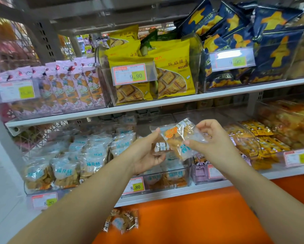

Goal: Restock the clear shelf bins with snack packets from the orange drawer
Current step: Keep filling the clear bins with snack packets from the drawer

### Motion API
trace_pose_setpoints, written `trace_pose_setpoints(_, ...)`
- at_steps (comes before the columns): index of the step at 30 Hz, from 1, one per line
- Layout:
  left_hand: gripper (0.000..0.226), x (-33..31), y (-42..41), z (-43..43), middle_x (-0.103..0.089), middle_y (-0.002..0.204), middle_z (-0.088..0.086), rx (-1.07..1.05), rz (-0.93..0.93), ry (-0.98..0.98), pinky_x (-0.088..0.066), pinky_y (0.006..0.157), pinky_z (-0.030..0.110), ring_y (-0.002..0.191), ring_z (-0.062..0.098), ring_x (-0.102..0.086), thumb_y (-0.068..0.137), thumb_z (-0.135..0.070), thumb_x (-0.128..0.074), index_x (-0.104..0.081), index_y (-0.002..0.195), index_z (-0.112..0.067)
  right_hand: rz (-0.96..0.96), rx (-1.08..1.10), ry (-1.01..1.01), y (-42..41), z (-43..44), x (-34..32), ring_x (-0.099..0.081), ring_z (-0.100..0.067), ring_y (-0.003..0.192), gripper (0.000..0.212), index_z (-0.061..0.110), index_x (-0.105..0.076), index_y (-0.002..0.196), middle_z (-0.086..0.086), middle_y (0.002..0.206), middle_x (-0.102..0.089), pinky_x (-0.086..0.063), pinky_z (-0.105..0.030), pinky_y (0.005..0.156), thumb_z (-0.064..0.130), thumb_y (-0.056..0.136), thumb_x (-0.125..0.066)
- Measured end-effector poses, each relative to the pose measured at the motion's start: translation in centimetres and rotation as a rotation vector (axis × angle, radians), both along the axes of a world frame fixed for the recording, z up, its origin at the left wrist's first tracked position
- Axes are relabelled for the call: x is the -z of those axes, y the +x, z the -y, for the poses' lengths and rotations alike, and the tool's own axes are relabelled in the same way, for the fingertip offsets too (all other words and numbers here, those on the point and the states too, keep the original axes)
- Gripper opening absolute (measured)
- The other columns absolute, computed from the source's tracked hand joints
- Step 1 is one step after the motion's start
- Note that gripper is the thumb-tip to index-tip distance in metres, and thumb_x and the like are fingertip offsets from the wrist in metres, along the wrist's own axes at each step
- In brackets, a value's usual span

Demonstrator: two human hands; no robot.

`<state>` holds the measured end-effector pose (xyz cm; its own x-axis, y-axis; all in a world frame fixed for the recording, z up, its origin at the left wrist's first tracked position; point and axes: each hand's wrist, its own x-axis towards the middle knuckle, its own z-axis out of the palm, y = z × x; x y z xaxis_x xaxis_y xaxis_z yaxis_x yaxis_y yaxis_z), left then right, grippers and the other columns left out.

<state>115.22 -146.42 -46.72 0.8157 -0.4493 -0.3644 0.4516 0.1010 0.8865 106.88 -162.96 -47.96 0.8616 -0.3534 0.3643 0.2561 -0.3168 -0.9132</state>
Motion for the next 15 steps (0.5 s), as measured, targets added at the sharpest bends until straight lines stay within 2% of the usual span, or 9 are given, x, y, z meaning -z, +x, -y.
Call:
trace_pose_setpoints(3, 0.017, -0.3, 0.1, -0.7, -0.067, 0.082, 0.001, 0.069, 0.054, -0.07, -0.052, 0.061, 0.023, 0.074, 0.012, -0.06, 0.09, -0.029, -0.06, -0.069, 0.085, -0.016, -0.032, -0.068, 0.196, 0.1, 0.5, -0.1, -0.064, -0.007, 0.082, 0.043, 0.026, -0.049, 0.099, 0.004, 0.098, -0.066, -0.049, -0.019, 0.06, 0.009, 0.073, -0.079)
trace_pose_setpoints(5, 0.008, -0.5, 0.2, -1.2, -0.071, 0.084, -0.001, 0.083, 0.117, -0.076, -0.056, 0.062, 0.023, 0.078, 0.014, -0.064, 0.088, -0.017, -0.062, -0.069, 0.09, -0.015, -0.038, -0.123, 0.305, 0.2, 0.7, -0.2, -0.069, -0.015, 0.082, 0.044, 0.026, -0.051, 0.101, -0.001, 0.099, -0.069, -0.05, -0.023, 0.057, 0.004, 0.073, -0.077)
trace_pose_setpoints(7, 0.017, -0.6, 0.4, -1.6, -0.072, 0.094, 0.002, 0.091, 0.2, -0.042, -0.056, 0.066, 0.026, 0.086, 0.016, -0.065, 0.086, -0.009, -0.063, -0.063, 0.102, -0.014, -0.022, -0.154, 0.385, 0.4, 0.9, -0.2, -0.069, -0.018, 0.085, 0.047, 0.026, -0.052, 0.101, -0.005, 0.103, -0.068, -0.052, -0.026, 0.059, -0.001, 0.071, -0.075)
trace_pose_setpoints(10, 0.039, -0.5, 0.8, -1.9, -0.067, 0.115, 0.01, 0.058, 0.387, 0.124, -0.052, 0.084, 0.035, 0.1, 0.022, -0.064, 0.083, 0.0, -0.066, -0.056, 0.12, -0.009, -0.001, -0.142, 0.42, 0.5, 1.1, -0.3, -0.067, -0.024, 0.095, 0.046, 0.025, -0.055, 0.1, -0.009, 0.105, -0.066, -0.056, -0.042, 0.076, -0.002, 0.069, -0.076)
trace_pose_setpoints(12, 0.045, -0.4, 1.0, -2.2, -0.067, 0.116, 0.012, 0.013, 0.495, 0.216, -0.052, 0.092, 0.038, 0.106, 0.024, -0.065, 0.081, 0.002, -0.07, -0.054, 0.121, -0.008, 0.02, -0.135, 0.42, 0.4, 1.2, -0.3, -0.067, -0.025, 0.095, 0.04, 0.023, -0.056, 0.098, -0.007, 0.1, -0.068, -0.055, -0.042, 0.075, -0.001, 0.071, -0.075)
trace_pose_setpoints(15, 0.043, -0.5, 0.7, -2.4, -0.071, 0.107, 0.007, 0.043, 0.671, 0.329, -0.056, 0.078, 0.025, 0.095, 0.016, -0.069, 0.082, 0.001, -0.069, -0.054, 0.119, -0.012, 0.049, -0.152, 0.357, 0.0, 1.2, -0.7, -0.069, -0.023, 0.086, 0.033, 0.022, -0.058, 0.097, -0.004, 0.09, -0.073, -0.053, -0.031, 0.06, 0.001, 0.076, -0.072)
